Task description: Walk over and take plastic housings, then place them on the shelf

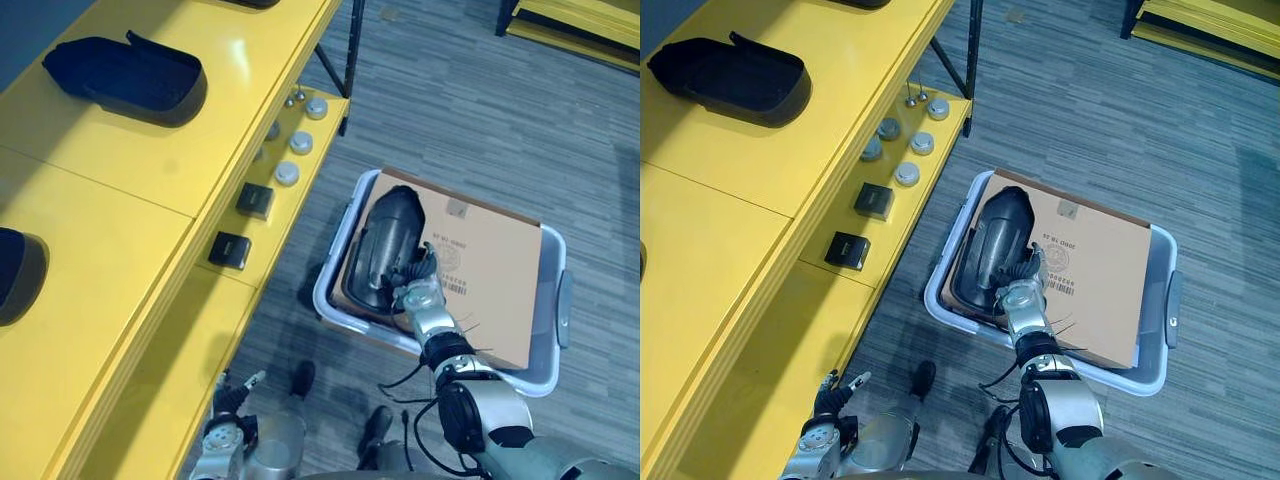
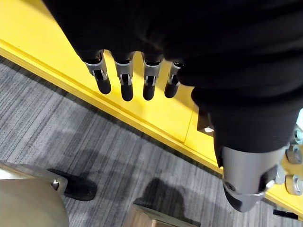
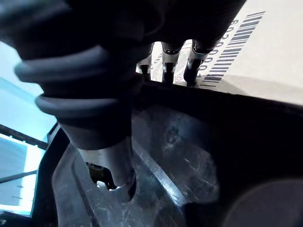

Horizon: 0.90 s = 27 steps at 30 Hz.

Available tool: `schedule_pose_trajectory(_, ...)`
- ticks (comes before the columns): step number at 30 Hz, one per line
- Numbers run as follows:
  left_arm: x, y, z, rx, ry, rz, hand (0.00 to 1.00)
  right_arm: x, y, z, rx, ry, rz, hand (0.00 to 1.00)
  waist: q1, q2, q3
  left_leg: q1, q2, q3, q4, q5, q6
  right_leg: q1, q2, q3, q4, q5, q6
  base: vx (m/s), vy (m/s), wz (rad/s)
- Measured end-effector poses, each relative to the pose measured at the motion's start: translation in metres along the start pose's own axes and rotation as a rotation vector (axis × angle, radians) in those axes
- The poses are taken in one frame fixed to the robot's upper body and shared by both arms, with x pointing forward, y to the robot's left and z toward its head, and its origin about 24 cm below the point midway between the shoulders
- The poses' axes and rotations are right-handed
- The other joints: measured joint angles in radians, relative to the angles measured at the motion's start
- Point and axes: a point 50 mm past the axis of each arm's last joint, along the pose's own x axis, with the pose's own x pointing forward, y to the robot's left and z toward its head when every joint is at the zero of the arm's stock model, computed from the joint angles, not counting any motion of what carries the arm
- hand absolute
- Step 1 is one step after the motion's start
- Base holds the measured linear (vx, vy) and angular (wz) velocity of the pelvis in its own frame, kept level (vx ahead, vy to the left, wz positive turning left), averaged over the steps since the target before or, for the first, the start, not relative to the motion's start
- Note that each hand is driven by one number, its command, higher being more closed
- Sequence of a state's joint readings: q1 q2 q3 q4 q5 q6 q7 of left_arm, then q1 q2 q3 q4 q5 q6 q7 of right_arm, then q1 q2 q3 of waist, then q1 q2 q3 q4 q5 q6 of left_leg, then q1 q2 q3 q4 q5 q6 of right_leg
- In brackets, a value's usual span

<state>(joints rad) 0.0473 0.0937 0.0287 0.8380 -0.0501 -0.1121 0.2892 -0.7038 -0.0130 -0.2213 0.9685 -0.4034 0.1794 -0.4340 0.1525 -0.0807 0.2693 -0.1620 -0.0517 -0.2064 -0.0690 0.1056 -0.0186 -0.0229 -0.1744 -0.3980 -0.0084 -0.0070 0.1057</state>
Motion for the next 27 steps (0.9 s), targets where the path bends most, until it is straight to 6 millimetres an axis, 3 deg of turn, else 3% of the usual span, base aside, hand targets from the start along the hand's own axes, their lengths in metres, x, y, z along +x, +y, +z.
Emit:
schedule_pose_trajectory(7, 0.004, -0.001, 0.003, 0.021, 0.008, -0.008, 0.0, -0.002, 0.009, -0.003, 0.028, 0.038, 0.057, 1.0, -0.002, -0.015, 0.015, 0.006, 0.0, 0.012, -0.001, 0.005, 0.007, 0.0, 0.002, 0.013, 0.0, 0.0, 0.0, 0.03, 0.007, -0.05)
schedule_pose_trajectory(20, 0.005, 0.002, 0.003, 0.015, 0.01, -0.008, 0.0, 0.0, 0.007, -0.011, 0.065, 0.076, 0.068, 1.0, -0.007, -0.026, 0.027, 0.026, -0.001, 0.007, -0.005, 0.005, 0.007, 0.019, -0.006, 0.015, 0.003, -0.001, 0.0, -0.02, 0.016, 0.01)
schedule_pose_trajectory(25, 0.004, 0.0, 0.003, 0.013, 0.012, -0.01, 0.0, -0.007, 0.003, 0.001, 0.042, -0.049, 0.041, 1.0, -0.029, -0.026, 0.027, 0.038, 0.001, 0.019, -0.022, 0.005, 0.006, 0.017, -0.005, 0.027, 0.003, 0.0, 0.0, -0.03, 0.016, -0.08)
schedule_pose_trajectory(27, 0.003, -0.004, 0.008, 0.003, -0.011, -0.015, 0.0, -0.015, -0.01, 0.005, 0.05, -0.142, -0.028, 1.0, -0.034, -0.026, 0.026, 0.04, 0.001, 0.019, -0.021, 0.007, 0.01, 0.016, -0.006, 0.037, 0.002, 0.0, 0.001, 0.01, 0.005, -0.08)
